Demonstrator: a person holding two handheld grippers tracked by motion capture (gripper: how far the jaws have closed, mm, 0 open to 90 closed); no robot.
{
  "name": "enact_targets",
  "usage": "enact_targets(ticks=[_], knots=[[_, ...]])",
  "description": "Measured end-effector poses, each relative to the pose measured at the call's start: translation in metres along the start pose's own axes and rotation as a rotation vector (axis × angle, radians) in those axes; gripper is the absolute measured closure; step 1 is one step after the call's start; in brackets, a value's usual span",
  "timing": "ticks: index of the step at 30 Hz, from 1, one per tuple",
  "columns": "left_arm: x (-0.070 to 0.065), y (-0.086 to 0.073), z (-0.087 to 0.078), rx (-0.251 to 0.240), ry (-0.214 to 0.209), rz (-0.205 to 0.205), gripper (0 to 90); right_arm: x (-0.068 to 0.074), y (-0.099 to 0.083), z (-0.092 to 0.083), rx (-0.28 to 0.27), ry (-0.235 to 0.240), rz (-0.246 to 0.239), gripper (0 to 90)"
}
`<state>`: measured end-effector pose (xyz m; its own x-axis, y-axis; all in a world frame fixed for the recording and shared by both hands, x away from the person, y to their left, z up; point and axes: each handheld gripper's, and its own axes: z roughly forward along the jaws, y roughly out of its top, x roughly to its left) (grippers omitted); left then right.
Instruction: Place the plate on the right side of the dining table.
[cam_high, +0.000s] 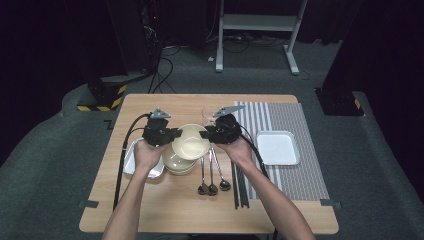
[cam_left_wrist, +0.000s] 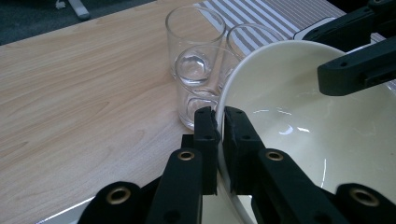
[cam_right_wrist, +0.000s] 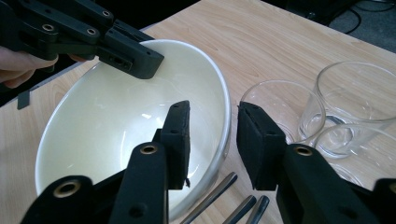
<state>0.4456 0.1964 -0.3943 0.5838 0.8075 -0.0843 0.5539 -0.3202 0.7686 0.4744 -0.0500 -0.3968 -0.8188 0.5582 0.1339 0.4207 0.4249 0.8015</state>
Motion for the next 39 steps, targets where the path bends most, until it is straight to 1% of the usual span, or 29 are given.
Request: enact_targets(ticks=[2,4,6,9,14,17,19,23,26,27,30,32,36,39], knots=[[0.0,0.0,0.0,0.001,0.002,-0.001,84.3,0.001,0.003,0.001,0.003,0.001,-0.002,68.0],[0.0,0.0,0.0,0.001,0.001,-0.002,84.4,0.003,0.005,0.002,0.009,-0.018,-0.019,68.9],[0.0,0.0,0.0,0.002,0.0,-0.002,84.4,0.004,0.008,0.004,0.021,-0.027,-0.034,69.5],[0.0,0.0,0.0,0.001,0.0,0.0,84.3,0.003,0.009,0.007,0.034,-0.03,-0.033,69.9],[0.0,0.0,0.0,0.0,-0.001,0.0,84.3,0.002,0.007,0.016,0.072,-0.035,-0.043,69.7],[0.0,0.0,0.0,-0.001,-0.002,0.001,84.3,0.001,0.006,0.02,0.083,-0.035,-0.04,69.8],[0.0,0.0,0.0,-0.002,-0.002,0.002,84.3,0.002,0.006,0.022,0.093,-0.04,-0.03,70.0],[0.0,0.0,0.0,-0.003,-0.001,0.003,84.3,0.003,0.007,0.027,0.11,-0.053,-0.028,74.4],[0.0,0.0,0.0,-0.003,-0.002,0.002,84.3,0.001,0.007,0.028,0.105,-0.056,-0.017,79.1],[0.0,0.0,0.0,-0.003,-0.003,0.003,84.2,0.0,0.006,0.028,0.106,-0.054,-0.006,80.5],[-0.001,0.001,0.0,-0.005,0.001,0.006,84.1,-0.002,0.006,0.027,0.094,-0.04,0.015,81.5],[-0.002,0.001,-0.001,-0.003,0.006,0.017,84.1,-0.002,0.006,0.026,0.094,-0.048,0.002,82.0],[-0.001,0.0,-0.001,-0.008,0.002,0.016,83.9,0.0,0.006,0.027,0.091,-0.056,-0.002,82.5],[-0.001,0.0,-0.001,-0.012,0.001,0.02,83.5,-0.001,0.007,0.026,0.092,-0.05,0.025,82.6]])
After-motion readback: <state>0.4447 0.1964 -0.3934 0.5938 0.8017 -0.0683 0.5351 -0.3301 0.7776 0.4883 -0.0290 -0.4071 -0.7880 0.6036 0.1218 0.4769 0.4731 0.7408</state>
